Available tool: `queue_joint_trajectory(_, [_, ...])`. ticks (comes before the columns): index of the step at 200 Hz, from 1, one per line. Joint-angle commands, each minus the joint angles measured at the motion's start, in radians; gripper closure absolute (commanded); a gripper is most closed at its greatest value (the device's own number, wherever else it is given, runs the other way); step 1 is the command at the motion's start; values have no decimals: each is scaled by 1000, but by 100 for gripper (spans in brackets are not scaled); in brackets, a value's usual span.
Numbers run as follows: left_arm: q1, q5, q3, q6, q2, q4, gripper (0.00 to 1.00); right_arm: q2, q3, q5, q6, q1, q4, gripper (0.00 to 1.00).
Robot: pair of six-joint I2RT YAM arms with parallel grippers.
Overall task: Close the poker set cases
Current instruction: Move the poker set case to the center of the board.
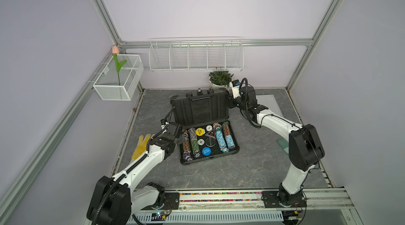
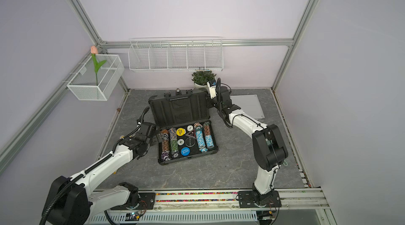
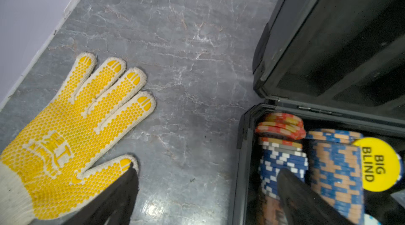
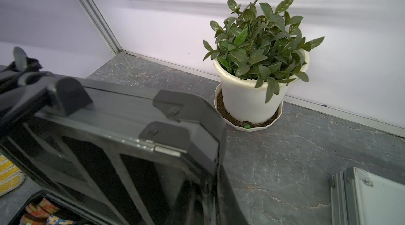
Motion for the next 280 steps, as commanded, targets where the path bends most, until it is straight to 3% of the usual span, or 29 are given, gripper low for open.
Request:
queue_joint_trajectory(1, [6,22,-21,-67,-22,-48,0,-52,-41,5,-8,-1,2,88])
queue_joint_trajectory(33, [5,52,-58,-93,-45,-40,1,-70,-62,14,-15,9,-6,88])
queue_joint_trajectory(95, [6,126,-52,-114,26,-13,18,-124,-108,36,-18,15,-9,88])
queue_joint_trajectory(145, [5,165,-70,-137,51,48,25,-143,-124,44,-19,15,-13,87])
queue_joint_trajectory(280, [5,173,-45,-130,143,92,79,-151,-121,83,-21,11,-17,87])
